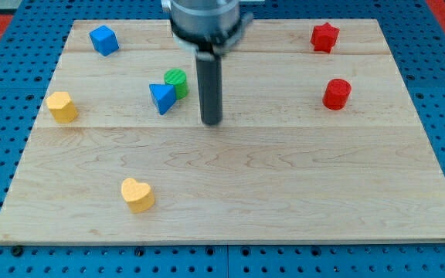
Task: Push the yellow heart to the bottom right of the board
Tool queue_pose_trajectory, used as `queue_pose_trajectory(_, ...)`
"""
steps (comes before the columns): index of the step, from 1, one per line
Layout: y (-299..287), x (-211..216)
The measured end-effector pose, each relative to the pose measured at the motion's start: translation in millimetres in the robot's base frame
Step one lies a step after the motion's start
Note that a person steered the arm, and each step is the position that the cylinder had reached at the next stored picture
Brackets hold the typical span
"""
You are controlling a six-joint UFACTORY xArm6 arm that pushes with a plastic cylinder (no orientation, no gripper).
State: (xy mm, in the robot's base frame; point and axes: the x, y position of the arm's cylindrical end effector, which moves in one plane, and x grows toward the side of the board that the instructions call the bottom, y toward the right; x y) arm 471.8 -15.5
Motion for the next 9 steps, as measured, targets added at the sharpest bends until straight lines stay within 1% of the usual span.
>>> queue_pose_trajectory(1,-94,22)
queue_pose_trajectory(2,-113,21)
queue_pose_trajectory(3,-115,21)
queue_pose_trajectory(4,-155,41)
queue_pose_trajectory(5,-175,82)
queue_pose_trajectory(6,-106,105)
queue_pose_trajectory(7,-27,102)
queue_pose_trajectory(8,-70,82)
queue_pose_trajectory(9,4,82)
